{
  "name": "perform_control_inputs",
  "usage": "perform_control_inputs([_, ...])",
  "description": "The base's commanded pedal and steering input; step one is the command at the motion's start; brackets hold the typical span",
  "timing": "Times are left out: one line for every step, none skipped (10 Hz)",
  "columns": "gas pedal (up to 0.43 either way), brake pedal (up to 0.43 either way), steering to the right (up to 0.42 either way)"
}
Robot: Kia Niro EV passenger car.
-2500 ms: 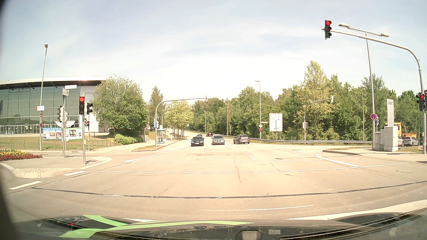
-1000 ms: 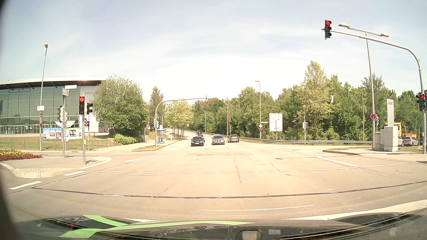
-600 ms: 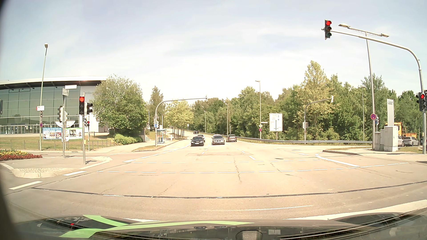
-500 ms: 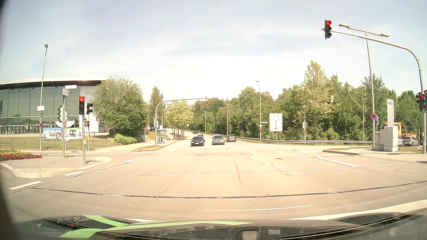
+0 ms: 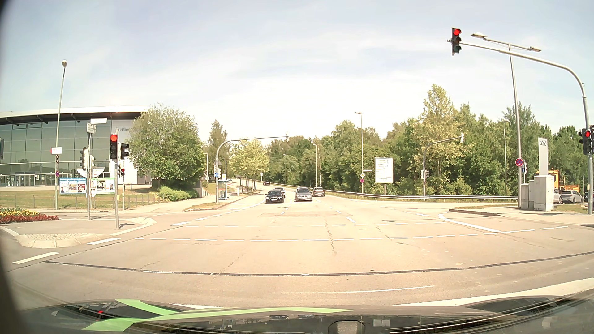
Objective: Follow the waypoints while adhering to traffic rules and regulations
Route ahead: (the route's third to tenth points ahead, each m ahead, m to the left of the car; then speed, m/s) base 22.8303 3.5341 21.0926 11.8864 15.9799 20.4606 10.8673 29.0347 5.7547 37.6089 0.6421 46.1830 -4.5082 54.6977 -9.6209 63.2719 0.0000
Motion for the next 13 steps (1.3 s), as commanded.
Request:
perform_control_inputs([0.000,0.201,0.007])
perform_control_inputs([0.000,0.201,0.008])
perform_control_inputs([0.000,0.201,0.007])
perform_control_inputs([0.000,0.201,0.008])
perform_control_inputs([0.000,0.201,0.007])
perform_control_inputs([0.000,0.201,0.008])
perform_control_inputs([0.000,0.201,0.008])
perform_control_inputs([0.000,0.201,0.008])
perform_control_inputs([0.000,0.201,0.008])
perform_control_inputs([0.000,0.201,0.008])
perform_control_inputs([0.000,0.201,0.008])
perform_control_inputs([0.000,0.201,0.008])
perform_control_inputs([0.000,0.201,0.008])
